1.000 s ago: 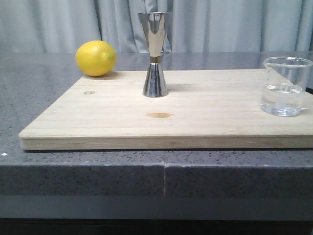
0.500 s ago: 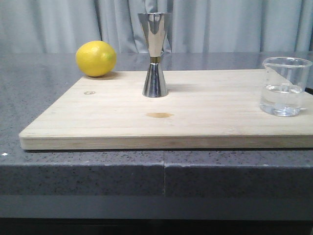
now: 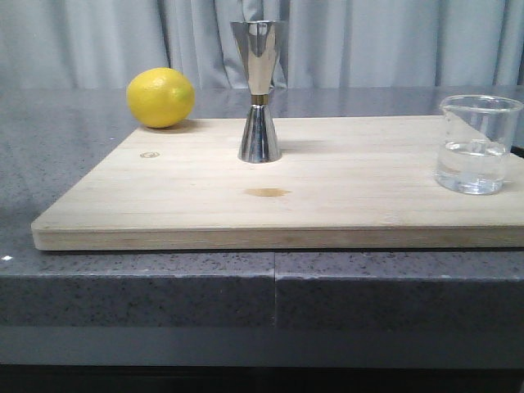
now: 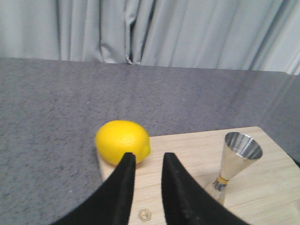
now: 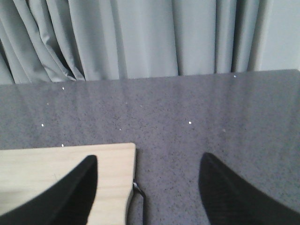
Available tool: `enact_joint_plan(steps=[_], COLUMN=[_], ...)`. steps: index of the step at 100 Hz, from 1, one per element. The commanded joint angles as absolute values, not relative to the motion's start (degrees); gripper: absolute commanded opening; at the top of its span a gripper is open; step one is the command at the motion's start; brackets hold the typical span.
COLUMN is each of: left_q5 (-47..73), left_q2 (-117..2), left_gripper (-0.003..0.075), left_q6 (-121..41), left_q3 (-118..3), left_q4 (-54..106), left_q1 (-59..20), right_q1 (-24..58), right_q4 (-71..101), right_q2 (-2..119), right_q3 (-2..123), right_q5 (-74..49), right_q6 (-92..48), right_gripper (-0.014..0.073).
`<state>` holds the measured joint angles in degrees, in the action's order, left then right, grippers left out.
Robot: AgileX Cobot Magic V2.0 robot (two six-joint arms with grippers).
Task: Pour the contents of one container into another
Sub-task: 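Reach the left gripper toward the silver jigger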
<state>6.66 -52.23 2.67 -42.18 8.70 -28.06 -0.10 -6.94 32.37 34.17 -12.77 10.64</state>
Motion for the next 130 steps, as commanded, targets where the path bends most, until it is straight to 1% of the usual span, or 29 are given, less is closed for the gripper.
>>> enact_joint_plan(steps=[1, 9, 15, 27, 40, 67, 91, 106, 130], left_q5=[-2.30, -4.73, -5.51, -7.53, -12.75, -21.65, -29.85, -32.85, -38.46], left_q2=[-53.96, -56.11, -57.60, -61.35, -65.94, -74.42, -80.63, -83.54, -87.77], left_gripper=[0.0362, 0.0517, 0.0564, 0.0565, 0.0565, 0.0565, 0.0564, 0.0564, 0.0564], left_q6=[2.71, 2.71, 2.71, 2.71, 2.71, 3.54, 18.05, 19.91, 26.83], left_q3=[-44.30, -44.30, -44.30, -44.30, -44.30, -44.30, -44.30, -44.30, -44.30], left_q4=[7.73, 5.84, 5.31, 1.70, -0.96, -4.37, -17.96, -20.03, -27.00], left_q1=[-31.10, -33.47, -34.75, -37.23, -39.54, -40.26, -40.13, -40.02, -38.23], right_q1=[-0.19, -0.19, -0.19, -0.19, 0.13, 0.13, 0.27, 1.83, 6.34], right_q4=[-7.30, -7.30, -7.30, -7.30, -7.30, -5.28, -5.07, -4.45, -4.05], right_q2=[33.59, 34.41, 34.87, 35.36, 35.36, 35.36, 35.14, 35.14, 35.14], right_q3=[36.26, 36.15, 36.15, 35.25, 32.08, 26.63, 22.67, 20.15, 17.32], right_q5=[-5.39, -5.82, -7.22, -8.85, -8.27, -7.65, -7.41, -6.74, -1.74], right_q6=[9.95, 9.95, 9.95, 9.95, 9.95, 9.95, 9.95, 9.95, 9.95], right_gripper=[0.0527, 0.0528, 0.0528, 0.0528, 0.0528, 0.0528, 0.0528, 0.0528, 0.0528])
